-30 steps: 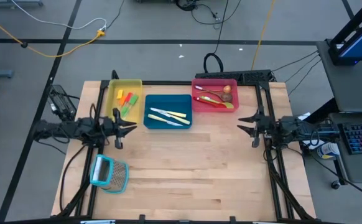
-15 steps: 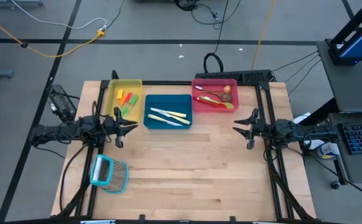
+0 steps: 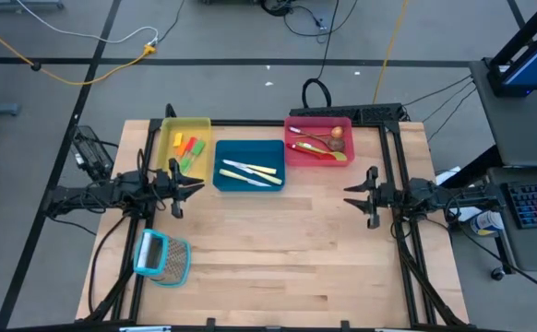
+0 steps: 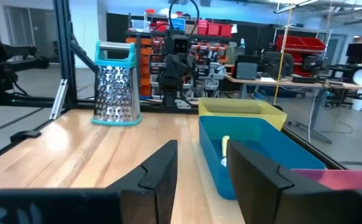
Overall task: Pick & Place Kitchen Items
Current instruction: Return to Home Position
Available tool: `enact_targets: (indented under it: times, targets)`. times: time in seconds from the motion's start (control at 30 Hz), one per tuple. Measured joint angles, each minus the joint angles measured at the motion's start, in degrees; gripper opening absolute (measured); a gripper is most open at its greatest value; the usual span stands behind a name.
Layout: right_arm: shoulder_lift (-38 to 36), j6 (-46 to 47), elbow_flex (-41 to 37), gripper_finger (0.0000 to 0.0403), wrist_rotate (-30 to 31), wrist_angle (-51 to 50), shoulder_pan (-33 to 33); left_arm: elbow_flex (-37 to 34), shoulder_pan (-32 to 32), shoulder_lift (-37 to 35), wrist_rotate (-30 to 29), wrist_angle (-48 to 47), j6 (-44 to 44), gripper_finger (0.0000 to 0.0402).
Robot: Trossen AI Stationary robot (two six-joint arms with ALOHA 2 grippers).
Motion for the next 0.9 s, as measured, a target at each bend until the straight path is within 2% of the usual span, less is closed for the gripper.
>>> enact_targets:
  times: [0.9]
  targets:
    - [0.1,0.4,-0.7,0.013,-0.2,0.0,0.0,-0.2,0.0,0.0,-0.1,2.7,0.1,0.0067]
